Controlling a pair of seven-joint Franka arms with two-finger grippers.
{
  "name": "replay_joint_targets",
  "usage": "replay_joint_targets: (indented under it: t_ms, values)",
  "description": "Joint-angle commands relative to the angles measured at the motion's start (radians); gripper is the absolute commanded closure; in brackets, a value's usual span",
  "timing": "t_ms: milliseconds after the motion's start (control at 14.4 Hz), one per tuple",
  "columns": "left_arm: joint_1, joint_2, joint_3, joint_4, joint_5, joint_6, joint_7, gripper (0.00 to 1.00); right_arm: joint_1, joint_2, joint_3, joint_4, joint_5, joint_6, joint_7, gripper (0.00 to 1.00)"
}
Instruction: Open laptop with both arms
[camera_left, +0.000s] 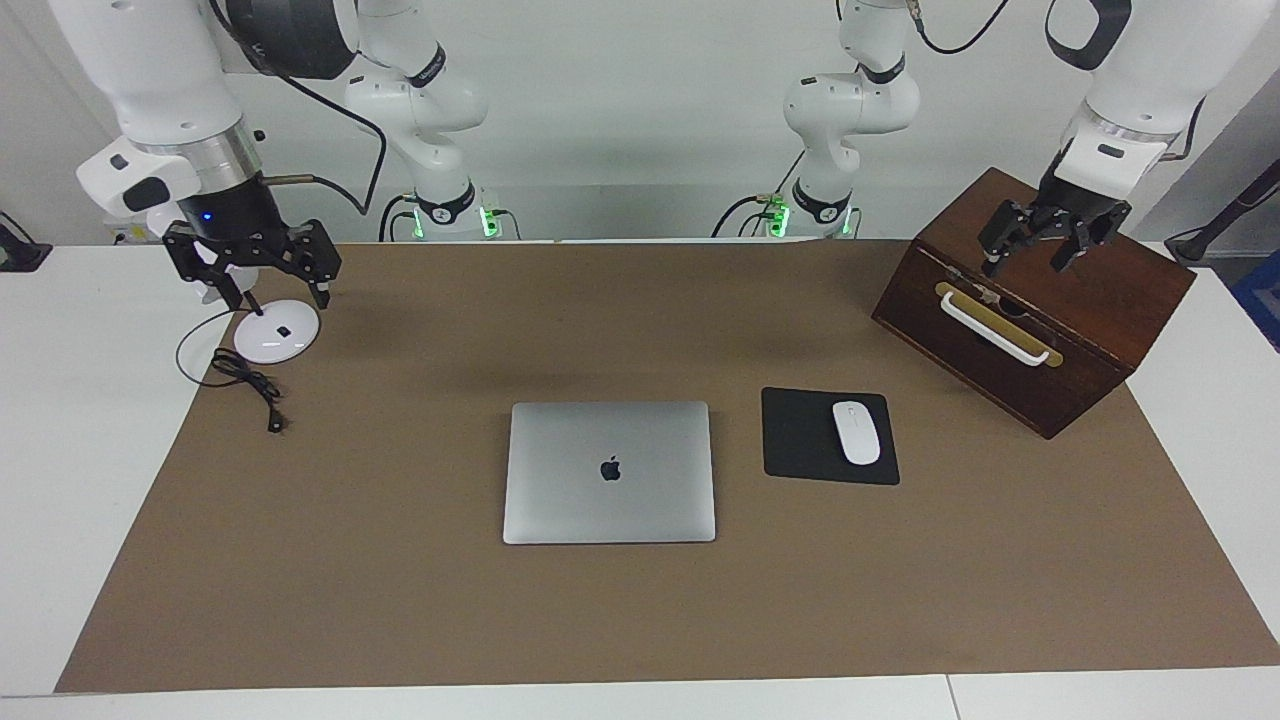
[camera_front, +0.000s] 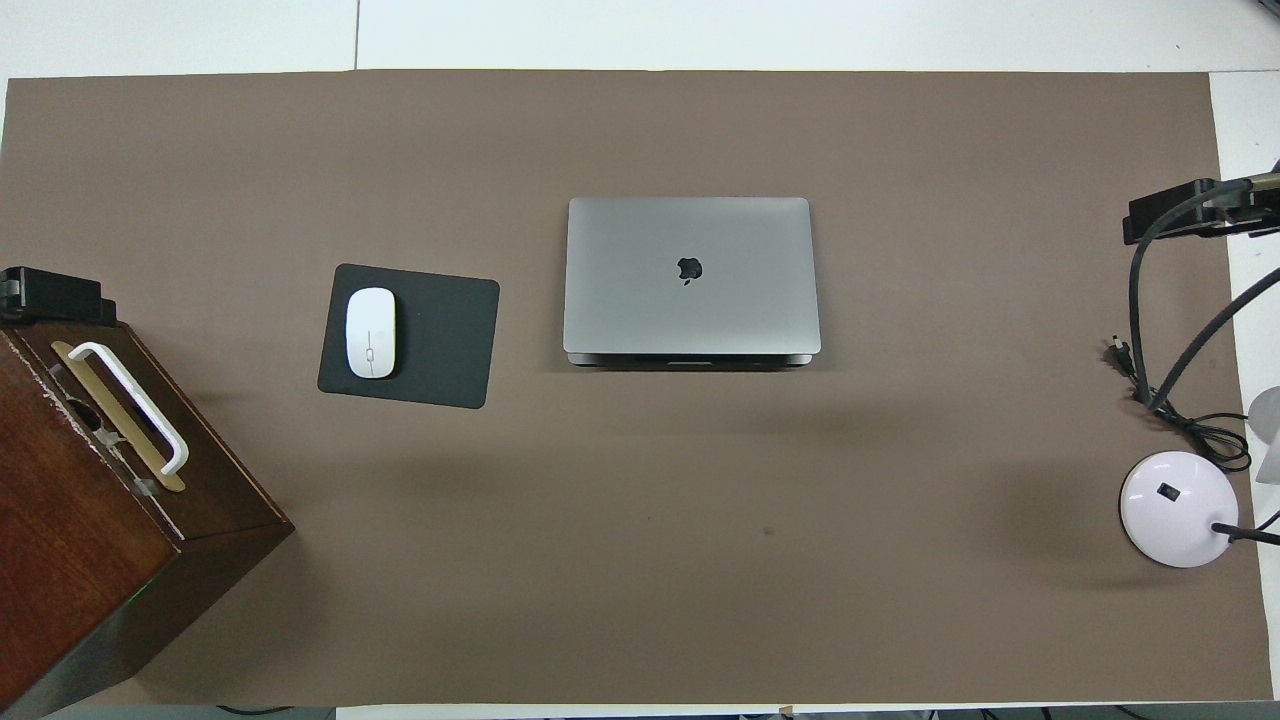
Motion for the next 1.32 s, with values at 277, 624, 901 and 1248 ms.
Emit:
replay_joint_targets:
  t_ms: [277, 624, 901, 1248]
  values:
    - [0.010, -0.035, -0.004, -0.075, -0.015, 0.083, 0.011, 1.00, -0.003, 0.013, 0.002, 0.019, 0.024, 0.006, 0.011, 0.00]
    - [0.001, -0.030, -0.009, -0.083, -0.018, 0.173, -0.075, 1.00, -0.003, 0.018, 0.002, 0.019, 0.025, 0.006, 0.013, 0.00]
    - [-0.005, -0.019, -0.011, -0.089, -0.021, 0.259, -0.077, 1.00, -0.003, 0.019, 0.002, 0.019, 0.024, 0.006, 0.013, 0.00]
    - [-0.032, -0.024, -0.014, -0.161, -0.027, 0.342, -0.071, 1.00, -0.003, 0.025, 0.002, 0.019, 0.020, 0.006, 0.015, 0.00]
